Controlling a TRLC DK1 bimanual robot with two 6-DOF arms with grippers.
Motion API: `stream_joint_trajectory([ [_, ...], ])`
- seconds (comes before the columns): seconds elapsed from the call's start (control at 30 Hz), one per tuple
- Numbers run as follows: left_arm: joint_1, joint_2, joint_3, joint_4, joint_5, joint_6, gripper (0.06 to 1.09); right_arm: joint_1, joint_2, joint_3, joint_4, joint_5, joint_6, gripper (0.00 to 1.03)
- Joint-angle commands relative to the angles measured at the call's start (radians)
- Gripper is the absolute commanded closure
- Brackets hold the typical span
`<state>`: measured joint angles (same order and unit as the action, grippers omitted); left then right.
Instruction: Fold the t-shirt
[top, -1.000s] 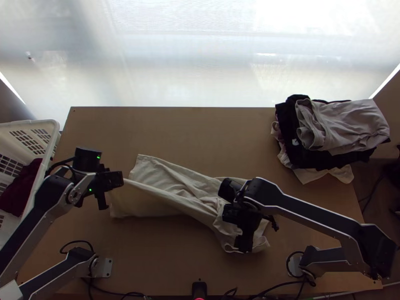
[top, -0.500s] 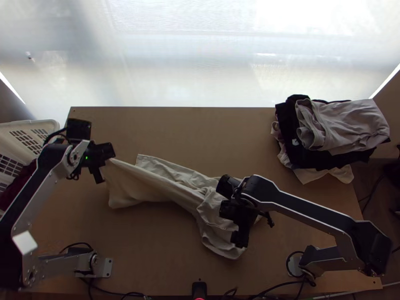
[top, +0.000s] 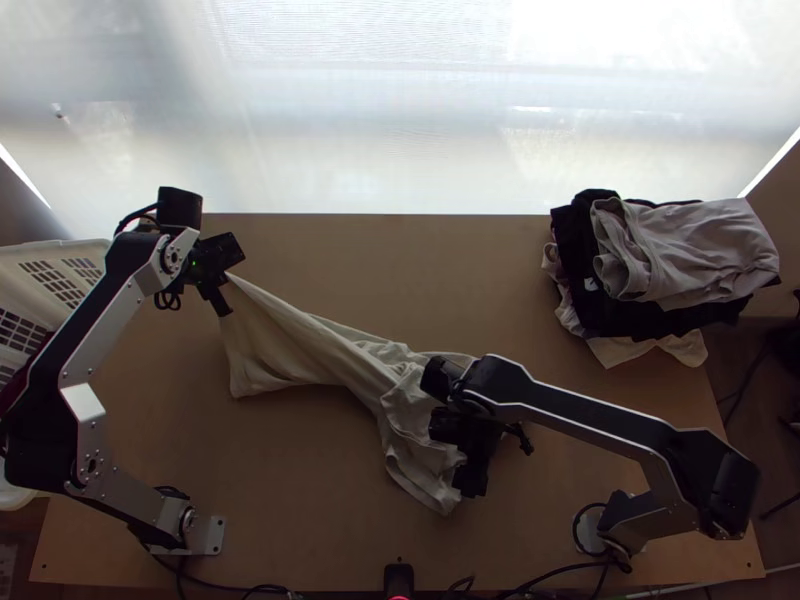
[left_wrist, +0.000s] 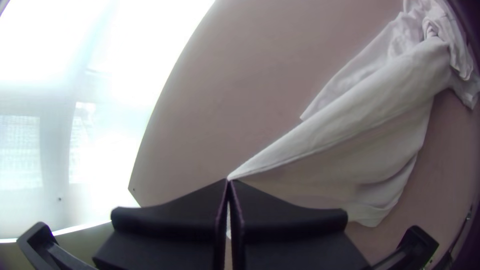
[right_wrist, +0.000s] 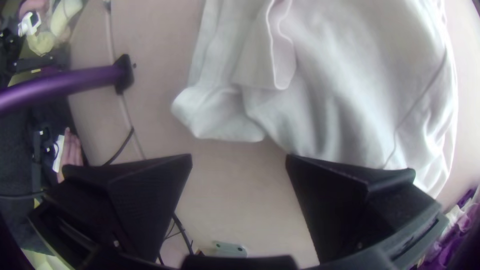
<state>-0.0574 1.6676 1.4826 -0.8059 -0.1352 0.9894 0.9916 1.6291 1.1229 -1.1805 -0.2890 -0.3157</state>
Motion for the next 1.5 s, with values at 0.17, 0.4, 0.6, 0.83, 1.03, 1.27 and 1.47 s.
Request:
stream_joint_trajectory([
  [0.17, 0.004, -0.022, 0.042, -0.056, -0.003, -0.049, 1.05, -0.011, 0.058, 0.049, 0.120, 0.010, 0.027, 0.29],
  [0.4, 0.005, -0.143, -0.071, -0.082, -0.001, -0.043, 1.05, -0.093, 0.046, 0.129, 0.117, 0.059, 0.013, 0.29],
  [0.6, 0.005, -0.189, -0.142, -0.082, -0.001, -0.040, 1.05, -0.019, 0.117, 0.147, 0.130, 0.059, 0.033, 0.29],
  [0.83, 0.008, -0.203, -0.150, -0.081, -0.003, -0.037, 1.05, 0.050, 0.175, 0.227, 0.130, 0.057, 0.076, 0.29],
  [1.03, 0.021, -0.210, -0.151, -0.079, -0.003, -0.031, 1.05, 0.064, 0.209, 0.221, 0.179, 0.051, 0.079, 0.78],
  [1.27, 0.041, -0.224, -0.156, -0.079, -0.001, -0.014, 1.05, 0.045, 0.184, 0.199, 0.194, 0.051, 0.049, 1.00],
  [1.47, 0.044, -0.273, -0.209, -0.076, -0.001, -0.005, 1.05, -0.133, 0.075, 0.321, 0.157, 0.053, 0.032, 1.00],
])
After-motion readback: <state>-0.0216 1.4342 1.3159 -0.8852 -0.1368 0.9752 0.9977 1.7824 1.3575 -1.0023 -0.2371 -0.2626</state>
